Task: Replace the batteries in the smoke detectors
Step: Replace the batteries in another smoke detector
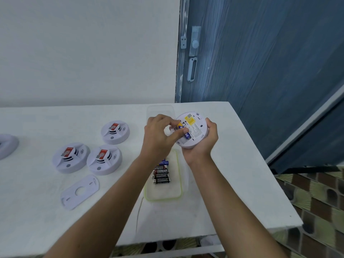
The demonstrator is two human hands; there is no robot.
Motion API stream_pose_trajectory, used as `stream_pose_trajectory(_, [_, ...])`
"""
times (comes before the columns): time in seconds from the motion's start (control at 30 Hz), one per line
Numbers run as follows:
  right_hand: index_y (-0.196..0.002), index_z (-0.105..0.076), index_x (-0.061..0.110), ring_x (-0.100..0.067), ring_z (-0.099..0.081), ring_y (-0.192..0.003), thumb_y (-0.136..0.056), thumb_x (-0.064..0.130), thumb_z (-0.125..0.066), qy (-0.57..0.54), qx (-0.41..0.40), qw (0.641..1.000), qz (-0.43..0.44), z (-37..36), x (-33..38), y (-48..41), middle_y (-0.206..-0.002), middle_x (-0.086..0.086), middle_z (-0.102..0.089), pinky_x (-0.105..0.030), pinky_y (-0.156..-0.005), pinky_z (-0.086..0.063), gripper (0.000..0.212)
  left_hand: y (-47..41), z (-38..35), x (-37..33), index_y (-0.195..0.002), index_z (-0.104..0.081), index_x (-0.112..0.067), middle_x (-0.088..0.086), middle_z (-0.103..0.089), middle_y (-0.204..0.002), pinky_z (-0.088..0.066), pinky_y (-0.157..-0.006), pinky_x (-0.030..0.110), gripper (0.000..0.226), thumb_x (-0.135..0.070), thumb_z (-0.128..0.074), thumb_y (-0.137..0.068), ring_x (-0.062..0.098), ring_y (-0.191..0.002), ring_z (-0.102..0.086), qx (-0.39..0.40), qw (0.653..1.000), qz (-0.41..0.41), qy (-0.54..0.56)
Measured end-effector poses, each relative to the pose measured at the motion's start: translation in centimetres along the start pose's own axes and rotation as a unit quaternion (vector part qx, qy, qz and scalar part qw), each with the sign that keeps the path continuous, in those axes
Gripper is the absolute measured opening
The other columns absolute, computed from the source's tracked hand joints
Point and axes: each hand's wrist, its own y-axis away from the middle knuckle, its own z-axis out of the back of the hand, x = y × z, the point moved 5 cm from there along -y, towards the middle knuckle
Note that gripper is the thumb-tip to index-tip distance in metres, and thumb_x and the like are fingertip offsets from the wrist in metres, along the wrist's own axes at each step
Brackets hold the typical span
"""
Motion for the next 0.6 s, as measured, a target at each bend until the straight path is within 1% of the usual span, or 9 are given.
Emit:
stream_pose_trajectory(0.07, [-0.101, -0.063, 0.011, -0.023, -0.066, -0.070, -0.096, 0.040, -0.036, 0.002, -0.002, 1.000, -0.001, -0.1, -0.1, 0.2, -0.081, -0.010, -0.066, -0.030, -0.064, -0.056, 0.040, 0.3, -0.1, 0.2, -0.087, -0.070, -0.027, -0.014, -0.060, -0.096, -0.043, -0.088, 0.037, 0.029, -0.053, -0.070, -0.076, 0.011, -0.100, -0.048, -0.005, 1.000, 0.002, -0.006])
stream_pose_trajectory(0.13, [-0.098, -0.064, 0.012, -0.022, -0.065, -0.072, -0.096, 0.040, -0.037, 0.000, -0.002, 1.000, 0.002, -0.2, -0.2, 0.3, -0.082, -0.009, -0.065, -0.030, -0.067, -0.052, 0.039, 0.6, -0.3, 0.2, -0.088, -0.072, -0.024, -0.013, -0.060, -0.097, -0.044, -0.088, 0.041, 0.038, -0.058, -0.063, -0.075, 0.012, -0.100, -0.048, -0.016, 1.000, -0.004, -0.015])
stream_pose_trajectory(0.2, [-0.101, -0.063, 0.012, -0.023, -0.064, -0.076, -0.095, 0.039, -0.038, -0.002, -0.003, 1.000, 0.008, -0.3, -0.3, 0.3, -0.085, -0.009, -0.065, -0.032, -0.071, -0.050, 0.037, 1.0, -0.4, 0.1, -0.090, -0.073, -0.023, -0.014, -0.059, -0.097, -0.043, -0.086, 0.040, 0.040, -0.059, -0.059, -0.076, 0.012, -0.100, -0.048, -0.031, 0.999, -0.011, -0.020])
stream_pose_trajectory(0.3, [-0.101, -0.064, 0.013, -0.023, -0.062, -0.077, -0.095, 0.039, -0.040, 0.003, -0.005, 1.000, 0.006, -0.2, -0.4, 0.2, -0.086, -0.009, -0.064, -0.029, -0.068, -0.052, 0.036, 1.4, -0.5, 0.0, -0.086, -0.071, -0.023, -0.017, -0.057, -0.098, -0.037, -0.082, 0.035, 0.042, -0.061, -0.055, -0.077, 0.013, -0.102, -0.046, -0.046, 0.998, -0.010, -0.032])
stream_pose_trajectory(0.37, [-0.101, -0.064, 0.014, -0.024, -0.061, -0.079, -0.094, 0.039, -0.041, 0.000, -0.001, 1.000, 0.000, -0.3, -0.4, 0.0, -0.087, -0.009, -0.063, -0.028, -0.065, -0.053, 0.035, 1.6, -0.6, 0.0, -0.085, -0.072, -0.024, -0.020, -0.056, -0.099, -0.034, -0.082, 0.036, 0.043, -0.062, -0.053, -0.078, 0.011, -0.104, -0.043, -0.054, 0.997, -0.009, -0.046])
stream_pose_trajectory(0.43, [-0.100, -0.065, 0.014, -0.024, -0.060, -0.078, -0.094, 0.039, -0.041, -0.001, -0.001, 1.000, -0.003, -0.3, -0.4, -0.1, -0.086, -0.009, -0.063, -0.028, -0.063, -0.053, 0.035, 1.7, -0.7, 0.0, -0.089, -0.075, -0.025, -0.020, -0.055, -0.101, -0.033, -0.082, 0.036, 0.043, -0.061, -0.053, -0.079, 0.009, -0.104, -0.042, -0.066, 0.996, -0.012, -0.053])
stream_pose_trajectory(0.5, [-0.098, -0.066, 0.015, -0.024, -0.060, -0.077, -0.094, 0.039, -0.041, 0.001, -0.005, 1.000, -0.004, -0.2, -0.5, -0.3, -0.084, -0.009, -0.063, -0.027, -0.062, -0.053, 0.035, 1.7, -1.0, 0.2, -0.093, -0.076, -0.026, -0.018, -0.058, -0.103, -0.030, -0.082, 0.036, 0.043, -0.060, -0.054, -0.080, 0.010, -0.106, -0.043, -0.067, 0.996, -0.006, -0.063])
stream_pose_trajectory(0.6, [-0.100, -0.066, 0.015, -0.024, -0.059, -0.076, -0.094, 0.039, -0.042, 0.008, -0.016, 1.000, -0.003, -0.1, -0.6, -0.5, -0.086, -0.009, -0.063, -0.026, -0.063, -0.051, 0.035, 1.7, -1.4, 0.7, -0.100, -0.076, -0.028, -0.012, -0.062, -0.109, -0.028, -0.084, 0.036, 0.031, -0.051, -0.063, -0.085, 0.014, -0.112, -0.044, -0.053, 0.995, 0.009, -0.083])
